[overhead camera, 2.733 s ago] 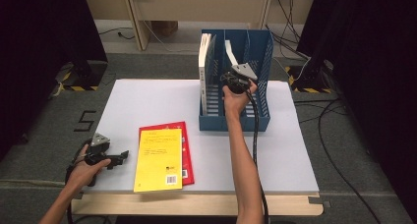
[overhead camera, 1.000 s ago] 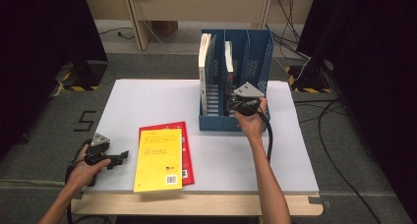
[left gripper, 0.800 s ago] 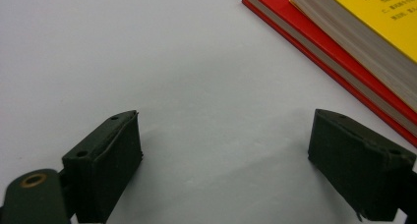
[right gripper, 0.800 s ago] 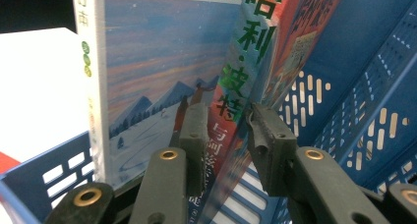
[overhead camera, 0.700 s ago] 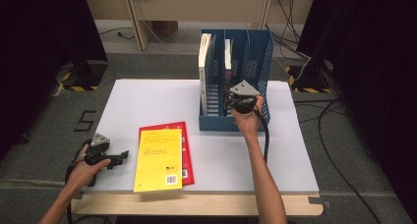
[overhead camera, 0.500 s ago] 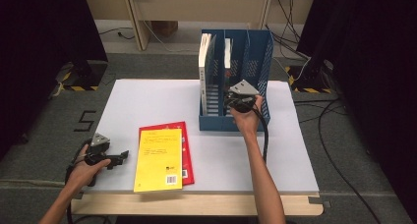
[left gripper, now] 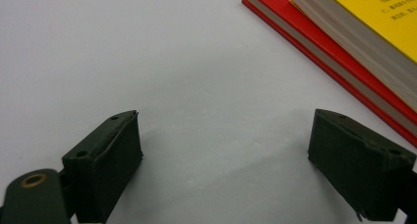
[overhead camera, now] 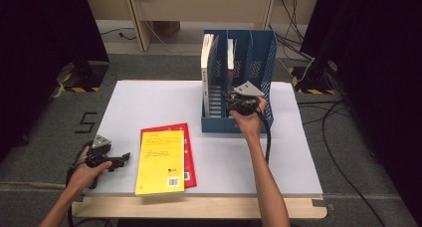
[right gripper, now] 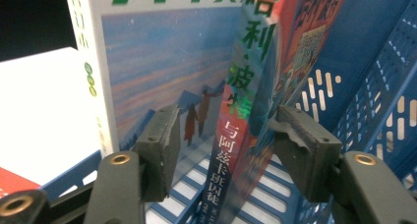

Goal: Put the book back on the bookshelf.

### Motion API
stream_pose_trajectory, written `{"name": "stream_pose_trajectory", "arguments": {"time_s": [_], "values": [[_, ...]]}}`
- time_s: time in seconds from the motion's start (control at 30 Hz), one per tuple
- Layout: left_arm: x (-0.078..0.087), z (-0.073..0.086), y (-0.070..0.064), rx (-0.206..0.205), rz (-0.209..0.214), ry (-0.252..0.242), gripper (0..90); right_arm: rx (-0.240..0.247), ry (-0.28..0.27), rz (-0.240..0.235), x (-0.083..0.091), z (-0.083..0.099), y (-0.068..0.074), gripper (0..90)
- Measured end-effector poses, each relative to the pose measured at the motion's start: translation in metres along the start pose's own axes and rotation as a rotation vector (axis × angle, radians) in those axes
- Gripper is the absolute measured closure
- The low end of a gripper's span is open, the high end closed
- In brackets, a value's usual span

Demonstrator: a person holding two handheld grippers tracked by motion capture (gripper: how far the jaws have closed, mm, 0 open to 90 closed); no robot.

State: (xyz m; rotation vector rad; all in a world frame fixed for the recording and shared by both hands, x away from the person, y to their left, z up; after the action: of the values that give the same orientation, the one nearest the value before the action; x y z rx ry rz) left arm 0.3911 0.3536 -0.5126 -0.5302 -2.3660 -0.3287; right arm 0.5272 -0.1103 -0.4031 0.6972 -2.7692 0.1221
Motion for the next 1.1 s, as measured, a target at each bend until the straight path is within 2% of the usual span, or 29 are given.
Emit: {"name": "stream_pose_trajectory", "arguments": {"time_s": [0.3,0.43,0.57,0.67,0.93,1.1], "values": [[0.000,0.000,0.000,0.002,0.000,-0.002,11.6,-0.071,-0.014,-0.009,0.017,-0.003,-0.003,38.5],[0.000,0.000,0.000,0.002,0.000,-0.002,11.6,-0.078,-0.022,-0.016,0.026,-0.004,-0.002,37.4],[0.000,0.000,0.000,0.002,0.000,-0.002,11.6,-0.097,-0.027,-0.037,0.037,-0.005,0.001,36.7],[0.000,0.000,0.000,0.002,0.000,-0.003,11.6,-0.137,-0.029,-0.071,0.043,-0.005,0.007,36.0],[0.000,0.000,0.000,0.002,0.000,-0.003,11.6,-0.107,-0.015,-0.118,0.053,-0.001,0.029,35.5],[0.000,0.000,0.000,0.002,0.000,-0.003,11.6,-0.103,-0.001,-0.134,0.057,0.004,0.037,34.8]]}}
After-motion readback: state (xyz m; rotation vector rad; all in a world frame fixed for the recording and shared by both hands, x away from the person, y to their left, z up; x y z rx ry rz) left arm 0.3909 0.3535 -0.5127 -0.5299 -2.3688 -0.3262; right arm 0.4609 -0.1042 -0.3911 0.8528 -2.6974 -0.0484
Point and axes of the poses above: each handheld gripper's, and its own axes: x roughly backward along the jaws, z roughly out of its underside, y roughly to its left, the point moved 1 cm from there along -x, roughly forward along the jaws, and after that the axes turned 8 degrees about -x, right-handed, at the moved point
